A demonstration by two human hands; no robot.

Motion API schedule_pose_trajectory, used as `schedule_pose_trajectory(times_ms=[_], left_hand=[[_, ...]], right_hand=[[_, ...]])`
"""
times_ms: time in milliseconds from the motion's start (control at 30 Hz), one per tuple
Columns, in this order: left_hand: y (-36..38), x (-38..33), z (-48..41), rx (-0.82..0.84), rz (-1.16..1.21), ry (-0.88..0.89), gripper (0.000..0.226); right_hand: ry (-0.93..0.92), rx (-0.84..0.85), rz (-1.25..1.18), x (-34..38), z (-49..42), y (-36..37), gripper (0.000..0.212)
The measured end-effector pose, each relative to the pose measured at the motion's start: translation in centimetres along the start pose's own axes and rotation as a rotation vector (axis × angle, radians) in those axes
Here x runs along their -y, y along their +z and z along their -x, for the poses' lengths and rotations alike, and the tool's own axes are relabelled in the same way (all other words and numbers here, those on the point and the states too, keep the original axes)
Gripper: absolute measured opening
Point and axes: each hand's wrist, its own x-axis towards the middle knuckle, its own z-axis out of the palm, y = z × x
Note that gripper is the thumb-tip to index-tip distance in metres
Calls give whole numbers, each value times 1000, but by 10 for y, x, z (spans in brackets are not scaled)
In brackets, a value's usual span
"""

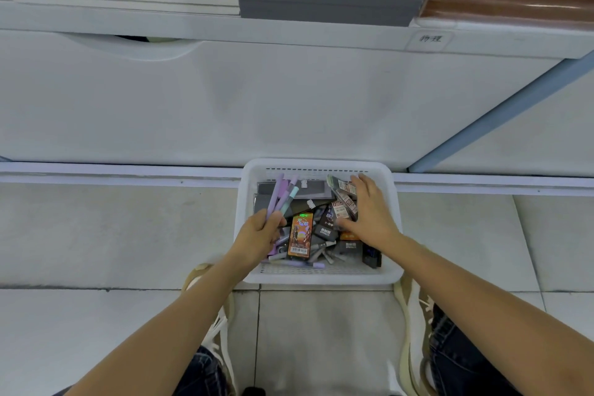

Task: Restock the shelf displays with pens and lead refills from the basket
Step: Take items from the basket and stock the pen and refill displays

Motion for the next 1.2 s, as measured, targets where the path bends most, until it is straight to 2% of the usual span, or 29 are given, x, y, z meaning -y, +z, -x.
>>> schedule_pose_trajectory(times_ms=[33,100,167,267,500,533,633,767,833,900,967,1100,1200], left_hand=[[1,-1,0,-1,-3,0,35],[4,-1,0,2,-10,0,35],[6,-1,0,14,-6,-4,34],[8,-2,1,33,19,-18,32],[6,-4,0,23,39,6,31],[6,-5,-1,17,41,8,32],[6,-11,-2,-10,39,14,38],[18,-22,1,-70,159,-11,34],[25,-28,4,-98,220,17,29],[27,-34,8,-119,277,66,25],[25,-41,13,-123,292,103,21],[21,-61,27,-44,314,185,29],[16,-82,36,-75,226,252,29]], right_hand=[[22,59,38,1,-3,3,102],[31,54,69,4,-7,8,101],[48,-4,45,4,-13,8,86],[70,-6,65,0,-18,9,71],[-29,16,77,3,-25,1,17],[-44,24,45,5,-25,-4,14],[-78,87,-187,16,-19,-20,26],[-96,189,-407,48,-6,-24,19],[-117,224,-482,64,-1,-20,38],[-111,195,-593,75,5,-18,48],[-99,159,-659,82,8,-21,46],[-92,143,-727,96,13,-36,40],[-112,122,-746,110,16,-61,50]])
